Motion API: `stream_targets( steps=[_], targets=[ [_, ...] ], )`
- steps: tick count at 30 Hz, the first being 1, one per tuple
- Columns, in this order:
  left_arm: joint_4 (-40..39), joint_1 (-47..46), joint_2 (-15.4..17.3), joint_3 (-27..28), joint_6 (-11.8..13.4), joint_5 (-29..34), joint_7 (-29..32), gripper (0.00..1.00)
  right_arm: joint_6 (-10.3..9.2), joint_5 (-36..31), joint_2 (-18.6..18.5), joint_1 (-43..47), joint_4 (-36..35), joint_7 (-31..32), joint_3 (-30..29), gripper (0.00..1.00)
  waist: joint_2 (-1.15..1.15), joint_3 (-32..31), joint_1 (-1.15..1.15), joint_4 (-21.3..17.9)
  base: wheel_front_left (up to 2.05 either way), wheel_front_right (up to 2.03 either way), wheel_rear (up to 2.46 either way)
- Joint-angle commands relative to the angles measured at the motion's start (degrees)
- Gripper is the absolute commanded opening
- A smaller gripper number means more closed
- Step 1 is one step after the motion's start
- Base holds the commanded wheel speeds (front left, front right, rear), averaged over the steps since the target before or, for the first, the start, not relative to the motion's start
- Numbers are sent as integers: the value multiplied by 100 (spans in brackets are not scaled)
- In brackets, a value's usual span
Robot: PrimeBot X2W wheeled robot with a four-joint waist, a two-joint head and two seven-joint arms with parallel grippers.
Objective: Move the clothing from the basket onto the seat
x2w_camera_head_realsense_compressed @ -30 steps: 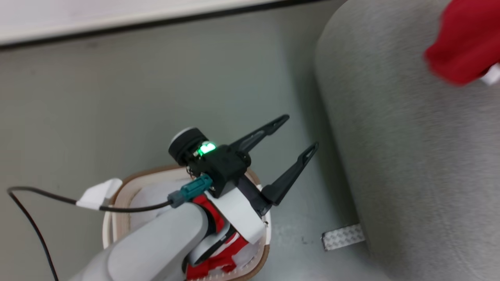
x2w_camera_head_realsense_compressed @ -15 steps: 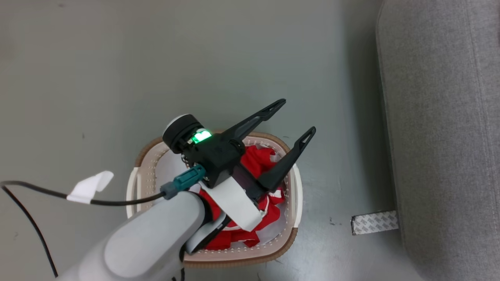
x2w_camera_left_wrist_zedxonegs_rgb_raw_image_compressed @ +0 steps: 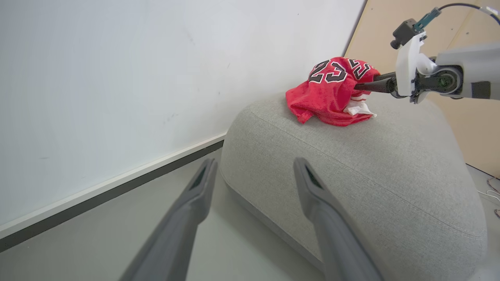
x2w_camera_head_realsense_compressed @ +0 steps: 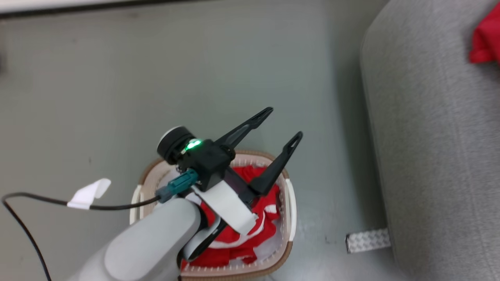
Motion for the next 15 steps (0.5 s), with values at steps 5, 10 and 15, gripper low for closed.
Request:
stream_targets(
  steps=[5,10,15],
  targets=[
    [161,464,101,196,154,-254,-176,100,-12,193,-83,321,-166,222,485,100,0,-1061,-1,-92,0,0,0],
    [189,923,244,464,346,-479,-248,100,-12,367,-309,599,-687,73,846,100,0,-1828,-1,-54,0,0,0],
    [74,1386,417,851,629,-635,-292,100,-12,638,-341,950,-1439,-191,932,100,0,-2460,-1,88,0,0,0]
  ],
)
